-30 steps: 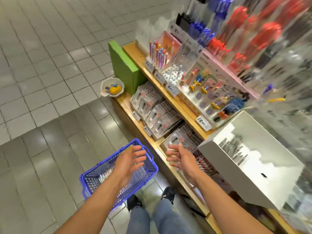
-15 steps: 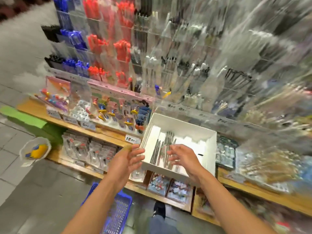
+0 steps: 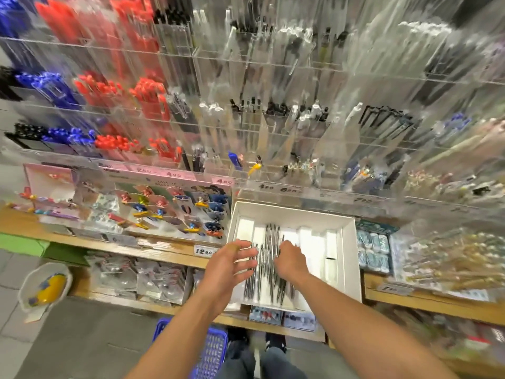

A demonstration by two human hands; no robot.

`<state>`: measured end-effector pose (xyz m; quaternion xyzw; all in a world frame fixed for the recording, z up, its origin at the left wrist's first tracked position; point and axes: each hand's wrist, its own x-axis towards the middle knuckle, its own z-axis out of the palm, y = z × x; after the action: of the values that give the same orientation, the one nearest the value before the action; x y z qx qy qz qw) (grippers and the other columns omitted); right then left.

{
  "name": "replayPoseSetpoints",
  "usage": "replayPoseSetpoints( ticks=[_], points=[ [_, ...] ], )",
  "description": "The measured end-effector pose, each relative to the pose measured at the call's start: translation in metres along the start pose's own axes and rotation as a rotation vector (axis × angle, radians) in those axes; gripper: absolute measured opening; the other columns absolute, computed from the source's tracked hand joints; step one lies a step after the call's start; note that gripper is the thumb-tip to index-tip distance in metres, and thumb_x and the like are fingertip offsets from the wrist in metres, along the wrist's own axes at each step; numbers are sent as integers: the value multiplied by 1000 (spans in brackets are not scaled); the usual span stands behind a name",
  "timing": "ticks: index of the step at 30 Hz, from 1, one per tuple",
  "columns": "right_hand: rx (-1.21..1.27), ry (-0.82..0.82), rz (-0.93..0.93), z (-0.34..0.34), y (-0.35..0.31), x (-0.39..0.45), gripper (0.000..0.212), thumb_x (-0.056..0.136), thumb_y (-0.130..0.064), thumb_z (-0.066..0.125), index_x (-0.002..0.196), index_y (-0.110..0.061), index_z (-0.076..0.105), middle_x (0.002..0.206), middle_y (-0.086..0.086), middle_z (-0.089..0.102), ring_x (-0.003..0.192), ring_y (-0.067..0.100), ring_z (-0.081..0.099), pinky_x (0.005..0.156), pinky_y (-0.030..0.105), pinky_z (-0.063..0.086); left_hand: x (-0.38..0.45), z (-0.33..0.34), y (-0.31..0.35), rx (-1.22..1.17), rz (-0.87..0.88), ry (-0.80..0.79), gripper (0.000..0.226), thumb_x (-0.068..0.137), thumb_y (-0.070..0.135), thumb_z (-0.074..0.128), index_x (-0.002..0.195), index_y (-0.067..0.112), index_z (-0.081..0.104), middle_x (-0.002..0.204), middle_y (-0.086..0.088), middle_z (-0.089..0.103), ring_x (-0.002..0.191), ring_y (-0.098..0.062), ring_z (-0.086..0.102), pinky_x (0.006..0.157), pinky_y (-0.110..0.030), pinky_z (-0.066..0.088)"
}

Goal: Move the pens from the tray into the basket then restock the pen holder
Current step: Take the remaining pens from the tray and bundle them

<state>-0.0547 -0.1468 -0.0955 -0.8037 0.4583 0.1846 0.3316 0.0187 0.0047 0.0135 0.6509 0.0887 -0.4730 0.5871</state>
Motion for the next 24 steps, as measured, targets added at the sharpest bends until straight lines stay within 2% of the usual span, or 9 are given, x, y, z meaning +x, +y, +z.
replayPoseSetpoints(
  ticks=[3,6,10,11,13,16,19,21,24],
  points=[
    [10,15,24,8,-1,0,33,87,-9,59,117,-9,46,97,6,59,95,27,62,68,29,41,11,-1,5,38,-19,-41,30,105,27,40,113,13,65,100,-4,77,86,-19,71,76,-32,55],
    [19,1,50,7,-3,0,32,87,-16,63,114,-7,48,104,9,61,96,27,62,70,30,45,19,-1,6,67,-37,-81,30,105,27,40,112,14,65,97,-3,77,82,-16,70,75,-32,54],
    [105,-25,34,-10,0,-13,22,89,-27,65,93,-10,53,83,3,58,71,18,57,64,31,47,27,4,5,97,-69,-118,28,105,26,41,113,13,65,97,-4,77,83,-18,70,75,-32,54],
    [163,-40,19,-16,0,-20,19,89,-26,65,94,-10,55,83,2,58,71,17,57,64,31,47,29,6,5,98,-72,-115,27,104,26,43,113,13,65,99,-5,76,85,-19,69,75,-32,54],
    [309,-96,-11,-28,-1,-38,23,87,-24,63,107,-13,56,89,-1,61,74,13,61,60,25,47,32,11,4,120,-68,-96,23,103,25,47,113,14,64,108,-8,73,93,-21,67,77,-33,53],
    [455,-207,-115,-40,-3,-68,25,82,-18,61,105,-24,54,78,-5,64,60,4,63,53,18,45,34,21,1,188,-62,-95,15,102,24,50,111,18,61,115,-7,65,96,-20,63,75,-31,52],
    [560,-274,-180,-39,-5,-86,23,80,-16,62,98,-27,55,77,-9,65,55,4,63,51,21,50,34,29,-1,210,-71,-128,18,103,23,50,111,11,61,109,-9,66,92,-20,66,72,-31,54],
    [615,-302,-203,-39,-2,-85,17,84,-23,67,98,-24,58,83,-11,68,57,9,65,51,22,50,36,29,-1,198,-64,-110,20,104,20,47,109,7,61,100,-9,67,84,-21,67,71,-34,53],
    [632,-229,-127,-40,6,-65,16,91,-35,64,96,-20,62,82,-2,70,60,10,67,58,22,53,40,25,-1,91,-60,-61,17,105,17,44,109,8,58,83,-6,61,69,-17,61,66,-33,51]
  ],
)
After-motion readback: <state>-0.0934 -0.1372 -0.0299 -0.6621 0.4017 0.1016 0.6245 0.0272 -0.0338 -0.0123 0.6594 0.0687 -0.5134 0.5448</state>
